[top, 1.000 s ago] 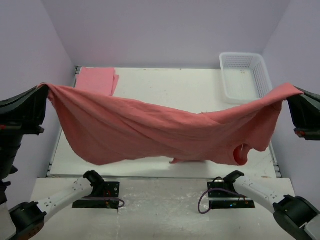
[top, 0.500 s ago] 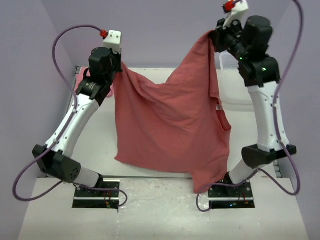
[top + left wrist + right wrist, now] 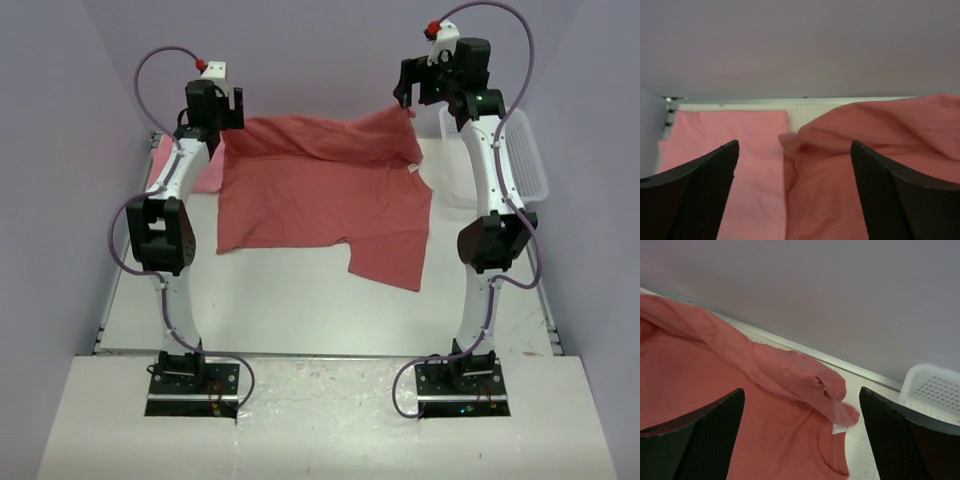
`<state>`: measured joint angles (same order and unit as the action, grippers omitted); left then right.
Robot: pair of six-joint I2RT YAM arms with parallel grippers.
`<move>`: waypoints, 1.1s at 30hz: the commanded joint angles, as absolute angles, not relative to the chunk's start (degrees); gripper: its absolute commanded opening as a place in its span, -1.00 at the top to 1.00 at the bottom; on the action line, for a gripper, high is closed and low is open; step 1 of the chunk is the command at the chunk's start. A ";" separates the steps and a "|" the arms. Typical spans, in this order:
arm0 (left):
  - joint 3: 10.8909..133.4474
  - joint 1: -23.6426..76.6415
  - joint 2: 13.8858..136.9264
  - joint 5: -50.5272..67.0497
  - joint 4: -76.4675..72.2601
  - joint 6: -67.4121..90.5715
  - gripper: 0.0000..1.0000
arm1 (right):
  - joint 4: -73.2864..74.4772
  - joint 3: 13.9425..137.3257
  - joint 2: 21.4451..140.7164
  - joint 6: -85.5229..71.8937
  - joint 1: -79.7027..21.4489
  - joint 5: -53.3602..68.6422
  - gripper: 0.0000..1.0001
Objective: Fold and stack the t-shirts
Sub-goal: Flatten out the tshirt
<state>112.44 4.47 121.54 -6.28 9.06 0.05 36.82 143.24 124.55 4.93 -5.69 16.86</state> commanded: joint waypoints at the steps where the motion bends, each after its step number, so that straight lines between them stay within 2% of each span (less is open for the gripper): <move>1: 115.41 3.60 122.17 -3.26 4.41 3.43 -0.99 | 33.92 147.83 124.63 3.70 -5.63 18.73 -0.98; 4: 111.28 4.74 117.09 -7.18 1.85 2.73 -1.00 | 34.89 143.99 120.86 3.86 -6.24 13.29 -0.98; 6: 109.61 5.18 112.36 -10.88 3.24 2.11 -1.00 | 35.33 139.94 113.93 3.17 -6.59 7.58 -0.98; 9: 109.87 6.85 106.38 -22.56 9.81 3.25 -1.00 | 43.21 135.36 106.89 0.62 -7.55 -0.24 -0.98; 11: 107.51 9.74 101.81 -31.87 13.34 4.03 -1.00 | 51.10 129.84 103.99 -4.73 -8.17 -2.81 -0.98; 13: 103.90 13.16 98.72 -36.45 18.61 4.56 -1.00 | 54.39 123.61 99.51 -10.59 -8.70 -2.72 -0.98; 14: 100.06 13.71 95.66 -37.52 21.59 10.31 -0.99 | 54.93 115.83 97.84 -11.94 -10.01 -3.51 -0.98; 16: 95.12 13.97 92.65 -32.64 29.77 21.37 -0.89 | 51.71 103.01 91.78 -15.01 -12.38 -10.96 -0.98; 17: 88.31 13.97 89.94 -31.39 32.41 23.62 -0.83 | 49.94 98.66 89.58 -15.81 -14.57 -12.47 -0.97; 22: 67.47 13.98 83.86 -25.60 32.27 29.62 -0.71 | 41.59 78.27 77.11 -18.63 -15.38 -4.68 -0.96; 23: 65.67 13.54 82.37 -24.79 31.56 30.23 -0.68 | 40.88 76.05 75.69 -18.89 -15.47 -4.14 -0.96; 24: 63.83 13.19 81.83 -23.57 30.25 30.32 -0.55 | 40.52 74.37 74.46 -19.07 -15.47 -3.70 -0.93; 26: 61.36 12.66 81.56 -18.90 29.62 30.67 -0.50 | 39.12 69.80 71.29 -19.77 -15.56 -0.89 -0.93; 29: 60.21 11.61 82.88 -13.20 28.74 30.32 -0.49 | 37.88 65.92 68.65 -20.13 -15.91 -0.35 -0.92; 33: 60.12 9.41 85.07 -8.01 28.65 30.67 -0.59 | 37.97 64.95 66.89 -20.39 -16.26 -0.35 -0.92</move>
<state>58.98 10.94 84.51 -13.93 30.74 28.88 42.19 64.93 69.28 -18.90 -15.88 -1.56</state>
